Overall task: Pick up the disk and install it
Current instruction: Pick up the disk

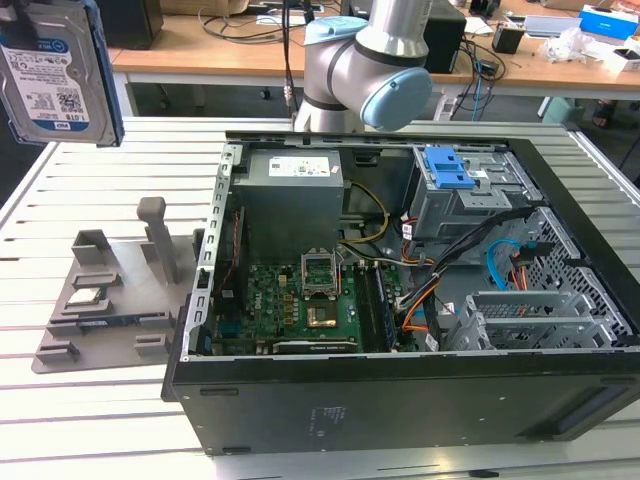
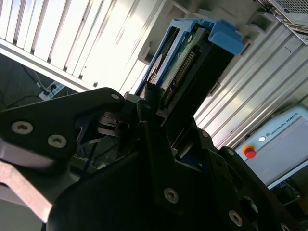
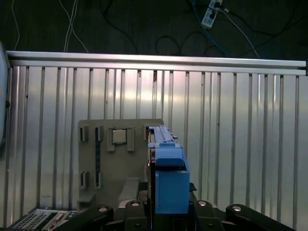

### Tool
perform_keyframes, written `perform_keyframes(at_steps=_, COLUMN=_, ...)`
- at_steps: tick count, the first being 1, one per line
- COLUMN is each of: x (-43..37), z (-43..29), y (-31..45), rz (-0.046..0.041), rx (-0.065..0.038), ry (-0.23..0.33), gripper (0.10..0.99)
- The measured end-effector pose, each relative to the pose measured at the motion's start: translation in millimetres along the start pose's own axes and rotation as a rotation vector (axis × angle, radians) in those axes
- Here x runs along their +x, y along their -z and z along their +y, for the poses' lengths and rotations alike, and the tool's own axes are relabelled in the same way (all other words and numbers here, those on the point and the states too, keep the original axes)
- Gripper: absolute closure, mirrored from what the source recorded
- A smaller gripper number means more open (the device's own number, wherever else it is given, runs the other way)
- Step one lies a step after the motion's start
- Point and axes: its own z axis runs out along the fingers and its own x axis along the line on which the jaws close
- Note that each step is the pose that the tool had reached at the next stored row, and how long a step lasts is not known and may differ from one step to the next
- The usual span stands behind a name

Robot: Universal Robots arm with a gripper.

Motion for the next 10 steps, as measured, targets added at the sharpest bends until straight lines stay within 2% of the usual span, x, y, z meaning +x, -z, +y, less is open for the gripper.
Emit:
perform_keyframes(at_steps=5, x=-0.2, z=0.3, y=8.6, rz=0.0006, rx=0.000, ry=0.000, gripper=0.722)
perform_keyframes(at_steps=7, x=-0.6, z=0.6, y=17.1, rz=0.0013, rx=0.000, ry=0.000, gripper=0.722)
perform_keyframes(at_steps=10, x=-0.8, z=0.8, y=23.9, rz=0.0022, rx=0.000, ry=0.000, gripper=0.722)
